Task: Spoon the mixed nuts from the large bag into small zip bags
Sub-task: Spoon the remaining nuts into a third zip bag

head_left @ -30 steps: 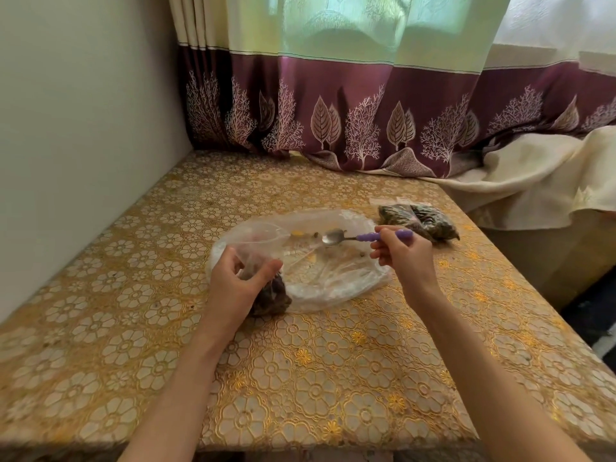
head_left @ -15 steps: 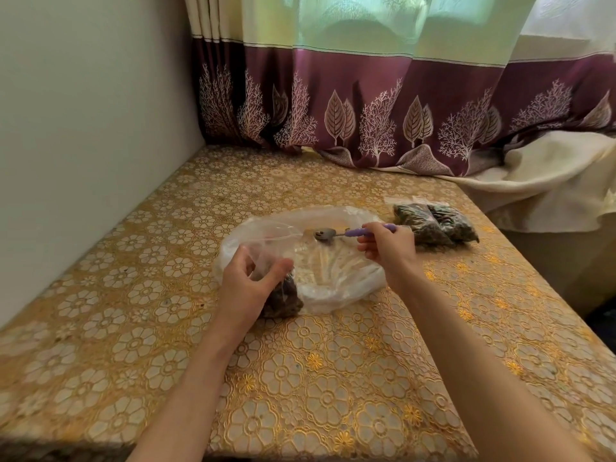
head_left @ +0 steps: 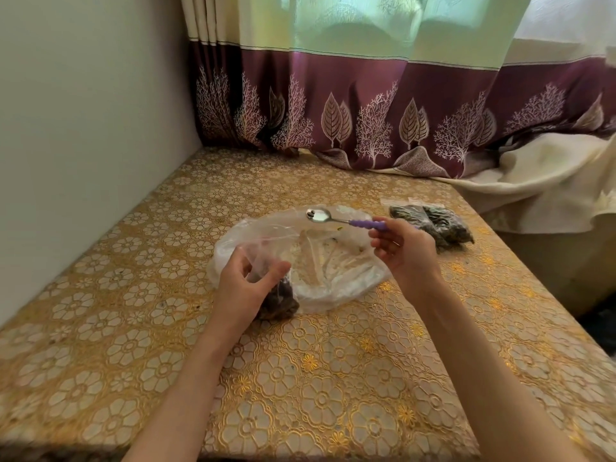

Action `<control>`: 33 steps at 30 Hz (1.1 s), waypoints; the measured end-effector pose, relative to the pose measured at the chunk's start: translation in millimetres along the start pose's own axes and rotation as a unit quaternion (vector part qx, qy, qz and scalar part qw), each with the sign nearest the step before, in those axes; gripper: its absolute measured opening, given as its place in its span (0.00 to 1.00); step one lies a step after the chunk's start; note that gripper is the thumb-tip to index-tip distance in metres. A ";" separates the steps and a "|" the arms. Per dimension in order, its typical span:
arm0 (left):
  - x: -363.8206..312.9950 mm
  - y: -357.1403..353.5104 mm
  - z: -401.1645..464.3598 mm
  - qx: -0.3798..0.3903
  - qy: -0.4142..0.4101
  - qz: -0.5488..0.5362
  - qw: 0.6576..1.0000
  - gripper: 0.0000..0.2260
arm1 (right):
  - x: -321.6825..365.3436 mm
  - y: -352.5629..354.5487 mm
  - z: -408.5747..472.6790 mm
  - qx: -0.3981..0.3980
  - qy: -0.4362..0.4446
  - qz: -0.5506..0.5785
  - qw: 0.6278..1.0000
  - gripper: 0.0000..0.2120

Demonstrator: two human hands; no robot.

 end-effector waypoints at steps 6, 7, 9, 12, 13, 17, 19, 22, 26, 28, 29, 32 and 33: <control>-2.9 -0.2 -1.9 -0.002 0.000 0.002 1.000 0.21 | 29.5 -18.7 -20.6 0.118 0.046 0.000 0.992 0.09; -3.1 -0.4 -2.1 0.000 0.000 -0.001 1.000 0.23 | 31.6 -21.5 -23.9 0.138 0.053 -0.010 0.989 0.09; -3.3 -0.3 -2.3 0.003 0.004 -0.005 1.000 0.25 | 33.5 -26.3 -29.3 0.178 0.071 -0.046 0.980 0.09; -5.9 -0.9 -4.0 0.011 0.014 -0.003 1.000 0.18 | 33.3 -29.4 -33.9 0.224 0.094 -0.125 0.962 0.09; -7.2 -1.1 -4.6 0.007 0.013 0.001 1.000 0.16 | 33.4 -29.3 -34.2 0.234 0.095 -0.142 0.957 0.10; -8.8 -0.8 -5.5 0.001 0.007 0.010 1.000 0.15 | 35.8 -26.4 -34.2 0.240 0.094 -0.143 0.955 0.12; -7.0 -0.9 -4.9 0.013 0.005 -0.004 1.000 0.19 | 39.0 -24.0 -32.4 0.225 0.094 -0.104 0.964 0.11; -4.3 -1.2 -4.1 0.018 0.004 -0.015 1.000 0.24 | 43.9 -15.5 -26.6 0.167 0.118 -0.065 0.977 0.08; -3.5 -2.3 -4.3 0.018 0.003 -0.003 1.000 0.26 | 39.6 6.0 -22.0 0.026 0.196 -0.173 0.965 0.14; -2.9 -2.2 -3.7 0.017 0.004 0.000 1.000 0.26 | 29.6 16.4 -21.7 -0.015 0.219 -0.250 0.943 0.16; -2.2 -1.9 -3.2 0.018 0.007 0.003 1.000 0.26 | 23.1 21.6 -21.0 -0.031 0.220 -0.282 0.933 0.17; 1.3 -1.5 -3.1 0.033 0.021 0.005 0.999 0.29 | 5.3 35.1 -18.3 -0.071 0.203 -0.328 0.920 0.18; 2.1 -1.4 -3.2 0.034 0.022 0.001 0.999 0.29 | 1.1 37.9 -17.3 -0.082 0.198 -0.335 0.918 0.17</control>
Point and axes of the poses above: each hand's wrist, its own z-axis towards the middle knuckle, its own y-axis out of the back of the hand, x = y × z, the point moved 3 cm from there along z, towards the middle knuckle
